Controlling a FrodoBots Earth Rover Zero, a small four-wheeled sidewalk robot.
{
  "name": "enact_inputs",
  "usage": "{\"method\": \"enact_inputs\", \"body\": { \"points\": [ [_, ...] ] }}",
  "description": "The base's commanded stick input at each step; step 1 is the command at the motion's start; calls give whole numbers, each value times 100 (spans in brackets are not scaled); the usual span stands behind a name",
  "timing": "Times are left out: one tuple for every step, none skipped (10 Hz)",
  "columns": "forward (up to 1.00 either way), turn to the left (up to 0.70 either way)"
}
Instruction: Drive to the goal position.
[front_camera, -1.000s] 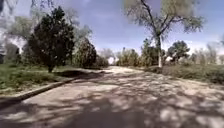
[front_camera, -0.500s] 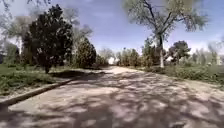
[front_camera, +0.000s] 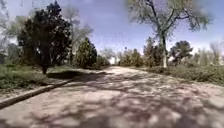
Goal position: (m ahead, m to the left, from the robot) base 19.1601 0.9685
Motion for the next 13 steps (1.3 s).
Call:
{"method": "enact_inputs", "body": {
  "points": [
    [70,0],
    [70,0],
    [70,0],
    [70,0],
    [70,0],
    [70,0],
    [70,0],
    [70,0],
    [70,0],
    [70,0],
    [70,0],
    [70,0],
    [70,0]
  ]
}}
